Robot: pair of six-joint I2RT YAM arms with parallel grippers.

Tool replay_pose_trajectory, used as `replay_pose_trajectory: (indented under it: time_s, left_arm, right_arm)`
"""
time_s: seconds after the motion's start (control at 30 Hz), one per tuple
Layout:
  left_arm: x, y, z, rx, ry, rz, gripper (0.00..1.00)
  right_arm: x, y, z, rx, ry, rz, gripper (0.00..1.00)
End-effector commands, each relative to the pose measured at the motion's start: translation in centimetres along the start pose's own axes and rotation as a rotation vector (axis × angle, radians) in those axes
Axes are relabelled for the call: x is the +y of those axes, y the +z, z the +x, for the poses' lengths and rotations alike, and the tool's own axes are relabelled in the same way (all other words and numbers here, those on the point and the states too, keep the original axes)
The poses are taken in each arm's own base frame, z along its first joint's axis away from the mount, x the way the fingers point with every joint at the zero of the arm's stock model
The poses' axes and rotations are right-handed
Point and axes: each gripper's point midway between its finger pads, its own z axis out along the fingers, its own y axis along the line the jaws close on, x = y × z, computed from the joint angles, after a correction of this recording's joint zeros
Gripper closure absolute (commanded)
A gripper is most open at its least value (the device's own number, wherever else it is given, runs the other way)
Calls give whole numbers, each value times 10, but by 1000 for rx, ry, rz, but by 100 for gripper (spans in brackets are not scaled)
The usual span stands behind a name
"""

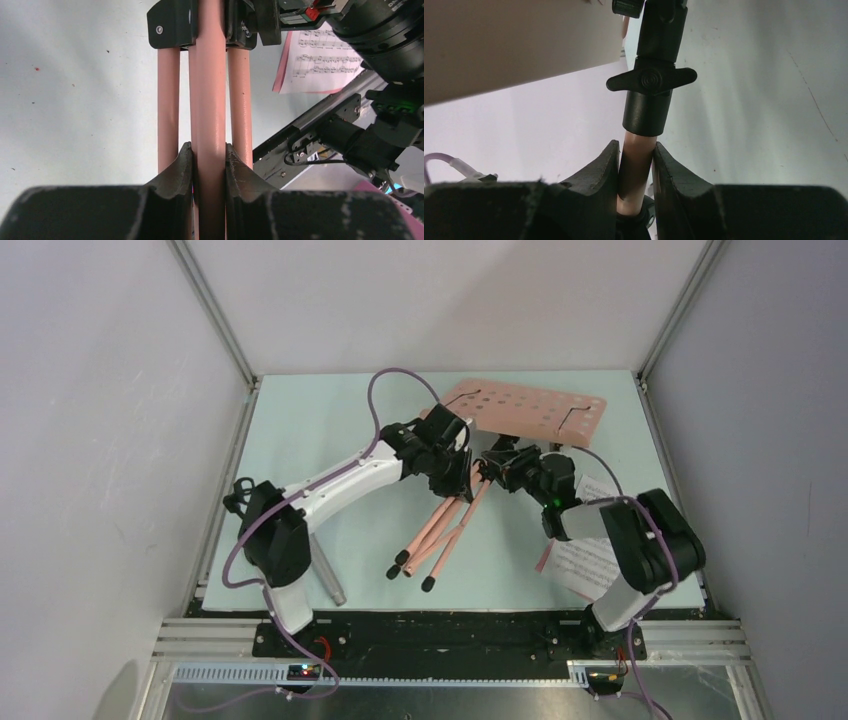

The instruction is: Set up the instrument practice props

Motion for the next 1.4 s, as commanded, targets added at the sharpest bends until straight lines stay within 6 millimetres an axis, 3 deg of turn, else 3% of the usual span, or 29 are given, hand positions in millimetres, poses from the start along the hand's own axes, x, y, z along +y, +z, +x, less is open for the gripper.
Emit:
replay_pose_trajectory:
  time_s: [0.0,0.2,0.43,0.5,0.63,0.9,1.13,1.37]
  left_arm:
    - [-24,-49,-17,-146,194,70,100]
    - [-25,-53,-26,-195,241,35,100]
    - [-55,-78,-48,-325,283,105,100]
    - [-65,-86,-52,-363,303,128,100]
    - [-85,-105,-61,-450,345,177,100]
    - [-115,-138,-78,-582,378,258,100]
    - [-133,-168,-87,-653,403,299,100]
    - [-139,-167,-91,-658,443,306,91]
  right_arm:
    - [67,-19,-12,-95,-337,-162,100]
    - [120,-51,-14,-180,-519,-224,100]
    - [167,-93,-27,-286,-718,-250,100]
    - [190,-109,-31,-328,-778,-277,100]
    - [235,-144,-29,-393,-892,-343,100]
    - [300,-199,-20,-490,-1057,-463,100]
    - [339,-226,-13,-526,-1080,-562,100]
    - [360,-232,-2,-533,-1153,-658,100]
